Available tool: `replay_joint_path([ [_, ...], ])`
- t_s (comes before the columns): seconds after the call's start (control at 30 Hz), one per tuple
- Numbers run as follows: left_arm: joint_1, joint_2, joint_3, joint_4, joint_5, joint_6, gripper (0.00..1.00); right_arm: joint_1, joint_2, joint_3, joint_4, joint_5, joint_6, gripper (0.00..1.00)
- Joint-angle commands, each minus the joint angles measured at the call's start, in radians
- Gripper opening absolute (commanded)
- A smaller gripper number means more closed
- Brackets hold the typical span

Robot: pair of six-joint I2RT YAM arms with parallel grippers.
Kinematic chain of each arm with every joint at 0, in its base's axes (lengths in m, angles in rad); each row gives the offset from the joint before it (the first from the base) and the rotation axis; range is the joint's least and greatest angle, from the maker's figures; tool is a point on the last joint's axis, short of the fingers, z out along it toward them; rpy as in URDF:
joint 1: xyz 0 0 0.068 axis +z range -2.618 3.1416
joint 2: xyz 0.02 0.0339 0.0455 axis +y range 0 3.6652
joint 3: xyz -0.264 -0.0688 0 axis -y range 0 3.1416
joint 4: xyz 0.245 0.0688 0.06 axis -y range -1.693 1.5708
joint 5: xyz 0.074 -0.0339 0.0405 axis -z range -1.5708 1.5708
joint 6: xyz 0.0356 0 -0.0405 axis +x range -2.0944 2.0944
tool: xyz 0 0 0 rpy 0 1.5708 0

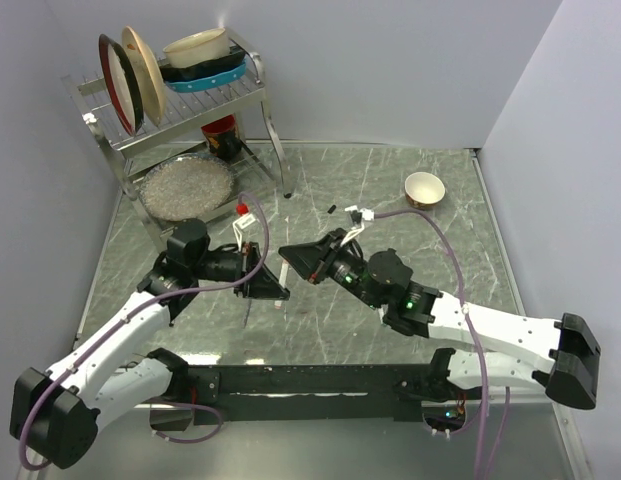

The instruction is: Insert the pens into the pen caps

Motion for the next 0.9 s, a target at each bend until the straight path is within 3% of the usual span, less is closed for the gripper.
replay_joint_path([
  [0.0, 0.159, -0.006, 0.163, 0.264, -0.469, -0.033, 0.01, 0.217, -0.066, -0.133, -0.326, -0.641, 0.057, 0.00],
  [0.2, 0.154, -0.008, 0.148, 0.308, -0.452, -0.076, 0.01, 0.228, -0.006, -0.067, -0.269, -0.630, 0.072, 0.00],
  [0.5, 0.145, -0.054, 0.117, 0.253, -0.516, -0.039, 0.01, 0.263, 0.143, 0.149, -0.392, -0.492, 0.075, 0.00],
  [0.77, 0.145, -0.086, 0.117, 0.149, -0.501, 0.008, 0.01, 0.261, 0.102, 0.191, -0.485, -0.391, 0.052, 0.00],
  [0.87, 0.145, -0.095, 0.093, 0.147, -0.469, 0.001, 0.09, 0.234, 0.102, 0.235, -0.550, -0.322, 0.035, 0.00],
])
